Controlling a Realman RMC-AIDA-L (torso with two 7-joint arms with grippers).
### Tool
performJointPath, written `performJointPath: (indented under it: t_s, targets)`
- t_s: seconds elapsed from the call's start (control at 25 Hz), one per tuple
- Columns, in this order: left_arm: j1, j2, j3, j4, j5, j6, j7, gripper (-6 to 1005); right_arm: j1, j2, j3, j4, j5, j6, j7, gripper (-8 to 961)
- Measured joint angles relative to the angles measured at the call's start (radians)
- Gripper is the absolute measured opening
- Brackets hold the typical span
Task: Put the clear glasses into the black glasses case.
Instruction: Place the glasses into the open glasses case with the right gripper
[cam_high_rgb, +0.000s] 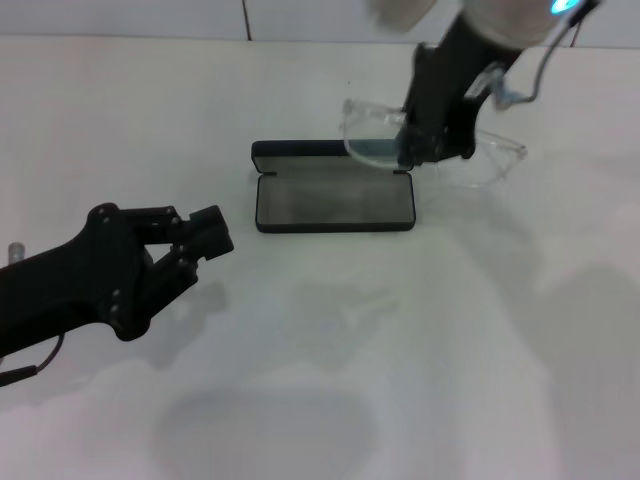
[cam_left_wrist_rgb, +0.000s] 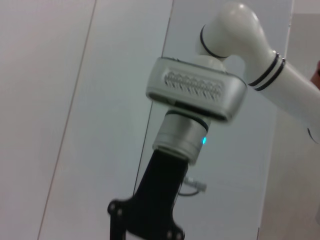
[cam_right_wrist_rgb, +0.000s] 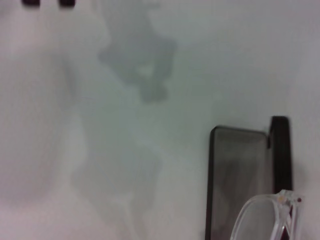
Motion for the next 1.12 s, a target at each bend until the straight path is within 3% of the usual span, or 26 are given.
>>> performJointPath:
  t_s: [0.04, 0.32, 0.6, 1.12]
  targets:
    - [0.004, 0.0, -0.002, 0.001, 0.0, 0.0, 0.001, 106, 0.021, 0.001, -0.124, 0.02, -0.003, 0.049, 0.005, 112]
    - [0.001, 0.0, -0.003, 0.002, 0.001, 0.001, 0.002, 106, -0.013, 0.003, -0.34, 0.026, 0.036, 0.203, 0.031, 113]
    - [-0.011, 0.0, -0.003, 0.003, 0.002, 0.001, -0.002, 106, -0.067, 0.005, -0.398, 0.054, 0.084, 0.341, 0.032, 112]
    - [-0.038, -0.004, -0.003, 0.0, 0.003, -0.006, -0.004, 105, -0.088, 0.005, -0.487, 0.099, 0.083, 0.464, 0.025, 112]
